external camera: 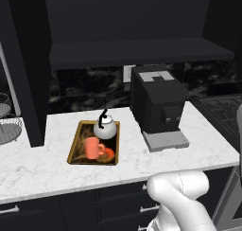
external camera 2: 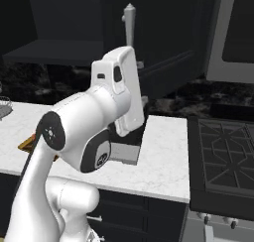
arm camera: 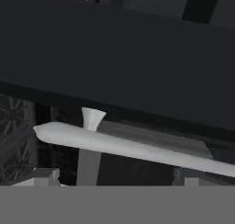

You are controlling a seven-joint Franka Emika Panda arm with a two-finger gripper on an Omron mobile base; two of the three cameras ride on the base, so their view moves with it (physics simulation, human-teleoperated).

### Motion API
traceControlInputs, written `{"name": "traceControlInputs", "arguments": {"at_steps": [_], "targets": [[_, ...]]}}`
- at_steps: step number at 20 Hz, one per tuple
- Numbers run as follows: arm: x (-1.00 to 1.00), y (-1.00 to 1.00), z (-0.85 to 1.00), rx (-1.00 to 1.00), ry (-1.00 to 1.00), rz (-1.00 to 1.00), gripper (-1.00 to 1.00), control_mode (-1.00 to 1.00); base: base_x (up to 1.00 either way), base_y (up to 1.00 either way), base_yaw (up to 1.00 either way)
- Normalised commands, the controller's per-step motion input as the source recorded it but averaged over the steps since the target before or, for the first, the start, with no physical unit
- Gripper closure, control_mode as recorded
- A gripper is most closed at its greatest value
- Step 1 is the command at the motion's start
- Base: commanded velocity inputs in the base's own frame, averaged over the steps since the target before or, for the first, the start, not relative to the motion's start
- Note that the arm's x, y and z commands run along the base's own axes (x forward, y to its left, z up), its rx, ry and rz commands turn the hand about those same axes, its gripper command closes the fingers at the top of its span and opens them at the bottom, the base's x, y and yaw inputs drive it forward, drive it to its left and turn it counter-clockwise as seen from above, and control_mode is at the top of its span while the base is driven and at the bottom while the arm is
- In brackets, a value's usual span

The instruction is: Pick the kettle from the counter and place it on the tray. Then pick the mug from the cabinet and place it on the tray. Then close the cabinet doors.

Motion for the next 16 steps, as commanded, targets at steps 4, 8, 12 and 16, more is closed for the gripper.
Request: {"name": "traceControlInputs", "arguments": {"at_steps": [4, 8, 12, 16], "targets": [[0.71, 0.74, -0.03, 0.00, 0.07, 0.15, -1.00, -1.00, 0.00, 0.00, 0.00], [0.73, 0.75, -0.10, 0.00, 0.05, 0.15, -1.00, -1.00, 0.00, 0.00, 0.00], [0.72, 0.81, -0.16, 0.00, 0.01, 0.14, -1.00, -1.00, 0.00, 0.00, 0.00], [0.77, 0.68, -0.12, 0.00, 0.00, 0.13, -1.00, -1.00, 0.00, 0.00, 0.00]]}}
